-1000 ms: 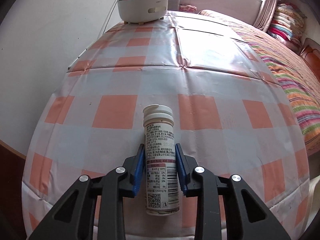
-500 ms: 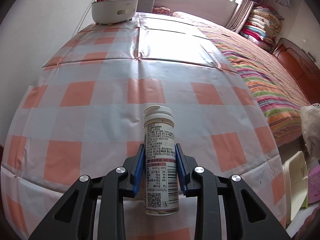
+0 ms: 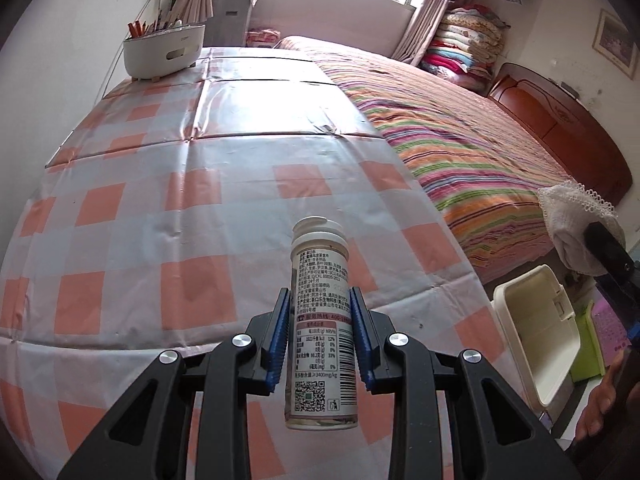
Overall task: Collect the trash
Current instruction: 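Carry both items to the bin while the right tool opens to drop the lace cloth, then lower the pill bottle into the cream bin and open the left tool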
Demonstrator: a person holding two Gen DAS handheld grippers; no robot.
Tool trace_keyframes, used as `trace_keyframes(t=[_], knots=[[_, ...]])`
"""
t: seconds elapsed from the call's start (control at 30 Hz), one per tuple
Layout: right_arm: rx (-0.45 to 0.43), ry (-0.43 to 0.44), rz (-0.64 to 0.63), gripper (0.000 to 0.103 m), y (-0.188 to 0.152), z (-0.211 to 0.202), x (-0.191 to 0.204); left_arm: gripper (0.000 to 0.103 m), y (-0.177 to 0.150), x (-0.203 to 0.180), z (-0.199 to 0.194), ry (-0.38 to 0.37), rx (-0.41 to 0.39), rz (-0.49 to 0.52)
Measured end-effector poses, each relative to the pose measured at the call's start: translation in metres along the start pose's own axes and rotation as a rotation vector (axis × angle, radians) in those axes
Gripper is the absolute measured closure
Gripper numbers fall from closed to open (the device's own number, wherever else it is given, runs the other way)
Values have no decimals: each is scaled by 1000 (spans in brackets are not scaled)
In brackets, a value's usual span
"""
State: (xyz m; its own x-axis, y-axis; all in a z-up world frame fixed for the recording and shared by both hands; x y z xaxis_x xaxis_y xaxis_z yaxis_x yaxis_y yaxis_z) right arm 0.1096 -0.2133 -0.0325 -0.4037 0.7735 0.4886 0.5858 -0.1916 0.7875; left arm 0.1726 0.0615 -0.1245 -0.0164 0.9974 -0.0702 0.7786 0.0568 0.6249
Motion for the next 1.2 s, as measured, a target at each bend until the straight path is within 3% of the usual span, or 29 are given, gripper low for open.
trace_keyframes(t=[0.37,0.67,0.83,0.87,0.97,1.2], knots=[[-46,-80,10,50,-14,-40,-26,75,-12,-58,-16,-67,-24,97],[-89,-222,57,50,-27,-80,-75,75,-28,-106,-32,-134,-37,186],[-105,-247,96,50,-31,-90,-87,75,-39,-129,-37,-162,-32,225],[-108,-248,99,48,-31,-91,-88,75,-41,-133,-37,-166,-30,232],[-134,-263,125,29,-30,-101,-90,75,-48,-146,-36,-175,-21,253],[-214,-265,185,23,-26,-130,-97,75,-58,-175,-38,-201,-8,290]])
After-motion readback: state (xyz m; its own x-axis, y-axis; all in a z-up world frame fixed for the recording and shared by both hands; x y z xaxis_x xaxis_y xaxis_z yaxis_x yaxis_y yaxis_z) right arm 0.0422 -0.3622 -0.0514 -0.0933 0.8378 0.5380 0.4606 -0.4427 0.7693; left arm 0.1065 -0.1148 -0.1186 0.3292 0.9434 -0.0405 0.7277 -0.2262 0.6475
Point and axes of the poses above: each gripper's, at about its wrist camera, not at the fingertips, and z roughly the way its jaws point, x to its left, y to its top, the point moved 9 cm from there along z, roughly the way its jaws point, and after that the axes turned 10 degrees about y, right-handed, at the moved point
